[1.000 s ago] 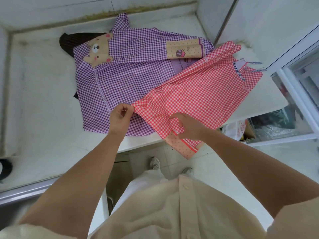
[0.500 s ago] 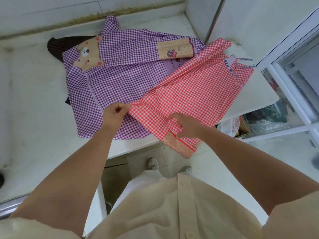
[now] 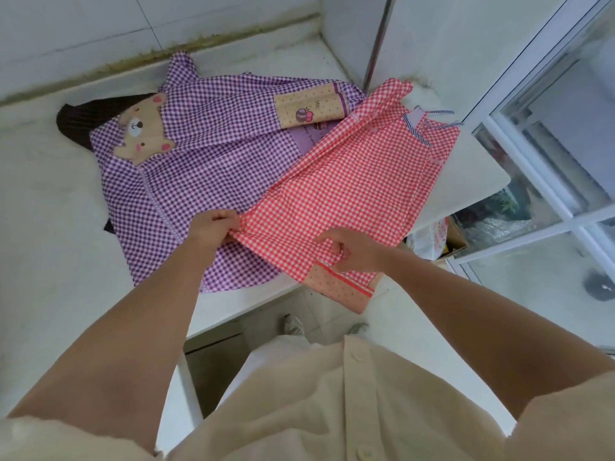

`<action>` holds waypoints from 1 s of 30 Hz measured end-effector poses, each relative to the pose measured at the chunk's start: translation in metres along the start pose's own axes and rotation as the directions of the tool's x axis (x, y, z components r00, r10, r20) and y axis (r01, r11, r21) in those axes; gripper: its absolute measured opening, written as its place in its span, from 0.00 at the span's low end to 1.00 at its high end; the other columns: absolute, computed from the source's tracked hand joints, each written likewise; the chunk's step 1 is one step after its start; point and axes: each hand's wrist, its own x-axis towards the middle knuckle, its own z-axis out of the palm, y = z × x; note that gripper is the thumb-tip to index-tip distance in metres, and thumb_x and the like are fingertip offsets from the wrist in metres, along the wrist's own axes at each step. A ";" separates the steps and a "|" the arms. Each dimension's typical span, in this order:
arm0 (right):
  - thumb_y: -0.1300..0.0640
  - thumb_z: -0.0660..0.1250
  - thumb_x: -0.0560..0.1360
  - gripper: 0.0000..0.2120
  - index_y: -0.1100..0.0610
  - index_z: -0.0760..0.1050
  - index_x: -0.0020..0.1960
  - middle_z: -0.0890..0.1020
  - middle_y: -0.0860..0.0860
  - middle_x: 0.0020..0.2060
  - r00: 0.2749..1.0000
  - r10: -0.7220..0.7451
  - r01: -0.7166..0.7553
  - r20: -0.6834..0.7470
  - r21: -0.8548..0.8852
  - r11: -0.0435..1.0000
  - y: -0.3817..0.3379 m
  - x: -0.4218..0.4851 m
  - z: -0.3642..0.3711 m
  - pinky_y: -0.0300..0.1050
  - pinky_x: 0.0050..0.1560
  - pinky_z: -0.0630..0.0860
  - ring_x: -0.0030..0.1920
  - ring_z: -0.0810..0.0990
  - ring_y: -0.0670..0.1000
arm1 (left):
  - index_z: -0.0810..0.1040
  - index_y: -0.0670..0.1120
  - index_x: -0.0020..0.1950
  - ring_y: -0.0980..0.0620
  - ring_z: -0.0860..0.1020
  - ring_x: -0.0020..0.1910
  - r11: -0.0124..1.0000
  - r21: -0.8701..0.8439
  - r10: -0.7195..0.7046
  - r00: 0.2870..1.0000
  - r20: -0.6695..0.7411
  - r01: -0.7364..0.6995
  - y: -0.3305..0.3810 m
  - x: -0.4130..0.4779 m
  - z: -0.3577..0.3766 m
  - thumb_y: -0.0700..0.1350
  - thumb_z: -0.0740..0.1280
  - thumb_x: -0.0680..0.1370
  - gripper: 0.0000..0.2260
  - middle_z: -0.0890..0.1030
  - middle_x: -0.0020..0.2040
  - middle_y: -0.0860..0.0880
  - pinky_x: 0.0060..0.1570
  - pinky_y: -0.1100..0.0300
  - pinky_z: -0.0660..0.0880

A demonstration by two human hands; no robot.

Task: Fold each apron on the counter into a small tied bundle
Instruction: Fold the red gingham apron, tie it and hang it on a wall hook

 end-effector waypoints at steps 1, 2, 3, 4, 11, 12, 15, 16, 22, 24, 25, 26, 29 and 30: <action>0.63 0.73 0.72 0.28 0.47 0.71 0.68 0.73 0.44 0.42 1.000 0.020 -0.020 0.000 0.039 0.999 0.001 -0.001 -0.001 0.38 0.45 0.68 0.41 0.71 0.43 | 0.81 0.41 0.48 0.46 0.81 0.51 0.998 -0.041 -0.053 0.998 0.025 0.054 0.004 0.002 -0.001 0.37 0.70 0.75 0.02 0.82 0.55 0.41 0.51 0.55 0.80; 0.63 0.72 0.73 0.26 0.47 0.71 0.67 0.74 0.44 0.42 0.999 0.040 -0.040 0.003 0.079 0.996 0.000 -0.002 -0.003 0.37 0.45 0.69 0.41 0.72 0.43 | 0.80 0.40 0.52 0.45 0.80 0.55 0.992 -0.050 -0.114 0.990 0.087 0.118 0.008 0.005 -0.001 0.43 0.71 0.75 0.09 0.82 0.56 0.42 0.55 0.52 0.79; 0.62 0.71 0.74 0.24 0.47 0.72 0.67 0.75 0.45 0.43 0.999 0.053 -0.054 0.011 0.108 0.993 -0.002 -0.004 -0.005 0.36 0.45 0.70 0.41 0.74 0.43 | 0.78 0.40 0.57 0.45 0.79 0.57 0.984 -0.031 -0.170 0.972 0.165 0.177 0.013 0.005 0.001 0.49 0.73 0.74 0.17 0.81 0.57 0.43 0.57 0.50 0.78; 0.61 0.70 0.75 0.22 0.47 0.73 0.66 0.77 0.45 0.42 0.998 0.058 -0.061 0.020 0.135 0.989 -0.005 -0.006 -0.007 0.36 0.44 0.70 0.41 0.75 0.43 | 0.75 0.40 0.61 0.46 0.79 0.57 0.975 0.024 -0.218 0.947 0.235 0.219 0.019 0.004 0.005 0.53 0.74 0.72 0.24 0.81 0.57 0.44 0.58 0.50 0.77; 0.58 0.66 0.77 0.16 0.54 0.74 0.64 0.75 0.51 0.59 0.699 0.369 -0.269 -0.613 0.254 0.929 0.003 -0.014 -0.023 0.53 0.65 0.72 0.57 0.74 0.50 | 0.63 0.41 0.75 0.50 0.77 0.49 0.880 0.457 -0.357 0.816 0.454 0.130 0.048 0.005 0.029 0.40 0.75 0.71 0.36 0.78 0.61 0.46 0.51 0.56 0.75; 0.56 0.66 0.76 0.20 0.55 0.69 0.67 0.72 0.54 0.63 0.572 0.484 -0.369 -0.662 0.319 0.873 0.008 -0.016 -0.028 0.55 0.66 0.69 0.62 0.71 0.54 | 0.62 0.42 0.76 0.50 0.77 0.48 0.878 0.462 -0.356 0.815 0.457 0.125 0.051 0.006 0.029 0.42 0.76 0.69 0.38 0.77 0.63 0.46 0.51 0.55 0.74; 0.50 0.69 0.74 0.35 0.59 0.55 0.73 0.62 0.59 0.70 0.417 0.795 -0.492 -0.440 0.626 0.605 0.021 -0.022 -0.037 0.59 0.68 0.66 0.71 0.63 0.61 | 0.65 0.43 0.75 0.45 0.79 0.53 0.905 0.376 -0.382 0.773 0.507 0.201 0.060 0.013 0.032 0.58 0.80 0.59 0.49 0.79 0.59 0.44 0.51 0.52 0.76; 0.49 0.71 0.73 0.40 0.60 0.52 0.74 0.61 0.59 0.71 0.429 0.845 -0.448 -0.321 0.736 0.507 0.024 -0.022 -0.036 0.60 0.67 0.67 0.71 0.64 0.62 | 0.65 0.44 0.74 0.43 0.79 0.56 0.909 0.344 -0.392 0.762 0.515 0.235 0.062 0.014 0.035 0.62 0.79 0.58 0.50 0.79 0.60 0.42 0.53 0.49 0.76; 0.51 0.72 0.74 0.33 0.57 0.61 0.73 0.74 0.53 0.67 0.612 0.791 -0.215 -0.007 0.961 0.174 0.026 -0.026 -0.018 0.56 0.66 0.70 0.67 0.73 0.58 | 0.63 0.43 0.76 0.42 0.77 0.60 0.918 0.364 -0.334 0.798 0.502 0.155 0.066 0.019 0.055 0.57 0.77 0.65 0.45 0.74 0.69 0.41 0.63 0.45 0.71; 0.51 0.71 0.75 0.28 0.58 0.66 0.70 0.77 0.52 0.61 0.611 0.790 -0.230 -0.056 0.942 0.244 0.029 -0.032 -0.018 0.53 0.63 0.72 0.64 0.76 0.57 | 0.64 0.41 0.75 0.46 0.79 0.51 0.930 0.349 -0.281 0.830 0.482 0.112 0.064 0.020 0.058 0.54 0.76 0.69 0.40 0.75 0.67 0.42 0.57 0.48 0.73; 0.50 0.72 0.74 0.27 0.58 0.68 0.69 0.78 0.52 0.61 0.610 0.787 -0.212 -0.087 0.940 0.268 0.032 -0.034 -0.018 0.52 0.61 0.73 0.63 0.77 0.56 | 0.65 0.41 0.75 0.47 0.78 0.48 0.937 0.332 -0.261 0.843 0.471 0.105 0.063 0.022 0.058 0.52 0.75 0.70 0.38 0.76 0.67 0.42 0.54 0.49 0.74; 0.50 0.72 0.74 0.26 0.58 0.70 0.68 0.78 0.52 0.62 0.616 0.778 -0.178 -0.122 0.941 0.289 0.032 -0.036 -0.019 0.50 0.59 0.74 0.61 0.78 0.55 | 0.65 0.41 0.75 0.48 0.78 0.47 0.944 0.312 -0.249 0.850 0.465 0.105 0.063 0.024 0.059 0.51 0.75 0.71 0.37 0.76 0.66 0.42 0.53 0.49 0.73; 0.49 0.70 0.75 0.21 0.56 0.72 0.65 0.80 0.49 0.56 0.621 0.767 -0.116 -0.163 0.948 0.295 0.033 -0.039 -0.022 0.47 0.54 0.73 0.53 0.78 0.51 | 0.64 0.42 0.75 0.44 0.77 0.55 0.928 0.329 -0.334 0.789 0.516 0.178 0.066 0.021 0.059 0.51 0.76 0.69 0.40 0.75 0.67 0.41 0.59 0.44 0.71; 0.49 0.70 0.76 0.17 0.54 0.72 0.61 0.80 0.48 0.54 0.646 0.750 -0.116 -0.138 0.954 0.275 0.032 -0.042 -0.023 0.47 0.53 0.73 0.53 0.79 0.51 | 0.63 0.42 0.76 0.43 0.77 0.57 0.912 0.365 -0.373 0.749 0.548 0.187 0.067 0.019 0.059 0.53 0.76 0.68 0.41 0.75 0.68 0.41 0.60 0.44 0.71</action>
